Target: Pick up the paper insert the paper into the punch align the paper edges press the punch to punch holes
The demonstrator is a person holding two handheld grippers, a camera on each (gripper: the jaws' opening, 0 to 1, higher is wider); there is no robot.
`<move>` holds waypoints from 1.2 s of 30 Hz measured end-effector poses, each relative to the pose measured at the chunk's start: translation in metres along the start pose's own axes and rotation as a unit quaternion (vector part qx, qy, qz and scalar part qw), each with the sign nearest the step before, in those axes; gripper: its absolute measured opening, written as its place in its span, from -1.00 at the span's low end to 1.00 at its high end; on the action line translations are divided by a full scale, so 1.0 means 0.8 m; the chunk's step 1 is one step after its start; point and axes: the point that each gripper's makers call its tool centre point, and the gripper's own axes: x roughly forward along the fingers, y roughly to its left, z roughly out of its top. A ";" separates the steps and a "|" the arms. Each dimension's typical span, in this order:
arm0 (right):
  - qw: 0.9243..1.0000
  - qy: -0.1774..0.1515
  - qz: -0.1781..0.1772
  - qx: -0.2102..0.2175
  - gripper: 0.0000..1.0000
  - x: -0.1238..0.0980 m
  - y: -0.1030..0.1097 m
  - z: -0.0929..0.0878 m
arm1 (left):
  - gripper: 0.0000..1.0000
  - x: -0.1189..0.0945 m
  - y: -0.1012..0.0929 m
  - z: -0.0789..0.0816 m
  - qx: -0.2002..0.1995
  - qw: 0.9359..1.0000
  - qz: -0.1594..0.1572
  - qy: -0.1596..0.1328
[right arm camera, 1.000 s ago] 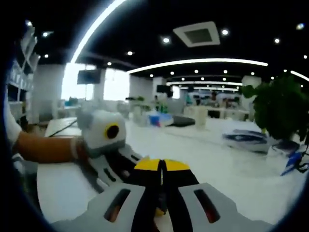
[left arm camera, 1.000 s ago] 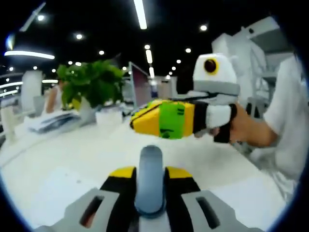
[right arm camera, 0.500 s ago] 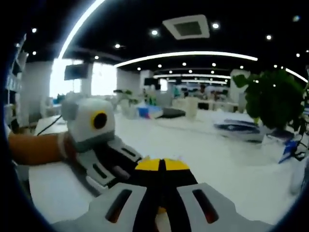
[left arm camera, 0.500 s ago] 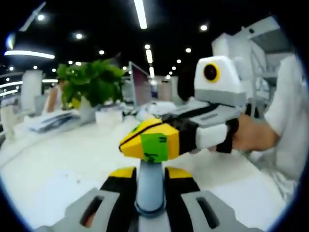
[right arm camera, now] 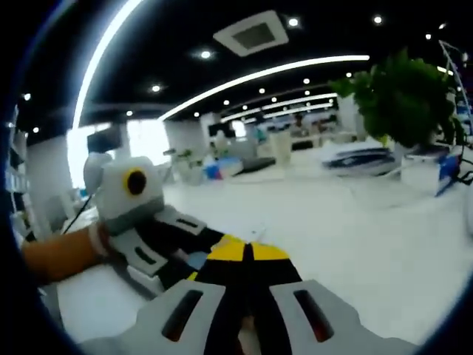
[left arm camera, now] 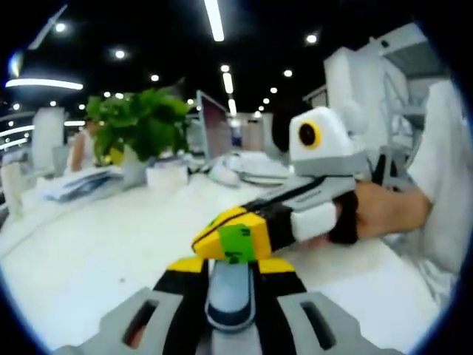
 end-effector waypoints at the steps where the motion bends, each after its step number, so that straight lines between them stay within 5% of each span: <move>1: 1.000 0.000 -0.001 -0.004 -0.97 0.000 0.002 0.000 | -0.49 0.000 0.000 0.000 0.000 1.000 0.000 0.000; 11: 0.993 0.000 0.001 -0.120 -0.94 0.002 0.015 0.019 | -0.49 -0.002 0.003 -0.002 0.000 1.000 0.002 0.001; 17: 0.993 -0.004 0.042 -0.113 -0.92 0.005 0.045 0.046 | -0.49 -0.003 0.004 -0.003 -0.007 1.000 0.004 -0.002; 20: 0.987 -0.030 0.050 -0.148 -0.91 -0.006 0.049 0.067 | -0.49 -0.004 0.003 -0.005 -0.002 1.000 0.005 -0.001; 25: 0.986 -0.015 0.022 -0.162 -0.63 -0.021 0.002 0.062 | -0.46 -0.004 0.004 -0.006 -0.001 1.000 0.005 -0.001; 32: 0.985 0.016 -0.003 -0.170 -0.50 -0.041 -0.072 0.029 | -0.43 -0.004 0.005 -0.006 0.000 1.000 0.005 -0.001; 36: 0.985 0.034 0.009 -0.172 -0.45 -0.040 -0.093 0.005 | -0.33 -0.005 0.005 -0.005 -0.001 1.000 0.004 -0.004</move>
